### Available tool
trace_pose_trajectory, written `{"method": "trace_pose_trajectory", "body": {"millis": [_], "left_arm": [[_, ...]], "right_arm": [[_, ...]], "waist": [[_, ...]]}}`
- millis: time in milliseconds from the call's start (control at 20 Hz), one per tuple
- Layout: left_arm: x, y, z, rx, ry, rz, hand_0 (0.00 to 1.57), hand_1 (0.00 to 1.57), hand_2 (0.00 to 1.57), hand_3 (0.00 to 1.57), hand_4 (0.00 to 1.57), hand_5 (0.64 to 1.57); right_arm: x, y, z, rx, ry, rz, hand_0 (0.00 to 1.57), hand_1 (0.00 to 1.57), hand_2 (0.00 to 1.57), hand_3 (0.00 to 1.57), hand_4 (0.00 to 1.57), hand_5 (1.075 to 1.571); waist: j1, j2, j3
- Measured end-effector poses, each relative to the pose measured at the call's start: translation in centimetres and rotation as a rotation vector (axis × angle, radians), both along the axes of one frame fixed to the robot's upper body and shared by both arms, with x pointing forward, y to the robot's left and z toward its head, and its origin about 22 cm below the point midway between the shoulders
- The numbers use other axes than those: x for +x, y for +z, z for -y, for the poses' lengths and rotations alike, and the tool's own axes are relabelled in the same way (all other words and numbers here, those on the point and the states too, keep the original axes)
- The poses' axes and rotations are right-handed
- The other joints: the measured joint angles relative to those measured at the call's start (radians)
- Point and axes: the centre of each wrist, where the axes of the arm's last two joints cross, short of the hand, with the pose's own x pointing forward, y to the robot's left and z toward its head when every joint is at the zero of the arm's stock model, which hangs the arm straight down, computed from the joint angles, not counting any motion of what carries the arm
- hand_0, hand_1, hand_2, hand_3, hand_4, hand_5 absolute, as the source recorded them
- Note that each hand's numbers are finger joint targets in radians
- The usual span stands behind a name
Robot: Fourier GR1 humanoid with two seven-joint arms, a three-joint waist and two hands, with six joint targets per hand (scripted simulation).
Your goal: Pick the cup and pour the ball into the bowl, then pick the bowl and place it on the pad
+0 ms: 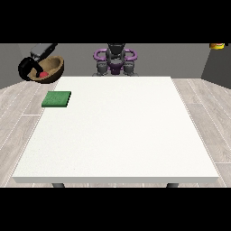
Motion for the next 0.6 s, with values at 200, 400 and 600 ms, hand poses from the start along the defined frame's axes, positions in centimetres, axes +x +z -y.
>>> {"method": "trace_pose_trajectory", "body": {"millis": [200, 400, 600], "left_arm": [[-0.8, -0.2, -1.9, -0.007, 0.026, 0.002, 0.00, 0.00, 0.00, 0.00, 1.22, 1.552], [-1.1, -1.3, -2.4, -0.005, 0.036, 0.007, 0.00, 0.00, 0.00, 0.00, 1.21, 1.555], [-1.3, -1.6, -2.8, -0.002, 0.039, 0.014, 0.00, 0.00, 0.00, 0.00, 1.20, 1.555]], "right_arm": [[0.5, 0.0, -0.5, 0.005, 0.020, 0.013, 1.57, 1.57, 1.57, 0.43, 1.07, 1.564], [1.4, -1.4, -2.1, 0.052, 0.013, 0.024, 1.57, 1.57, 1.57, 0.45, 1.05, 1.569], [1.9, -3.3, -3.6, 0.096, 0.014, 0.033, 1.57, 1.57, 1.57, 0.58, 1.01, 1.571]], "waist": [[-0.024, 0.016, 0.0002], [-0.027, 0.024, 0.0004], [-0.023, 0.040, 0.0007]]}}
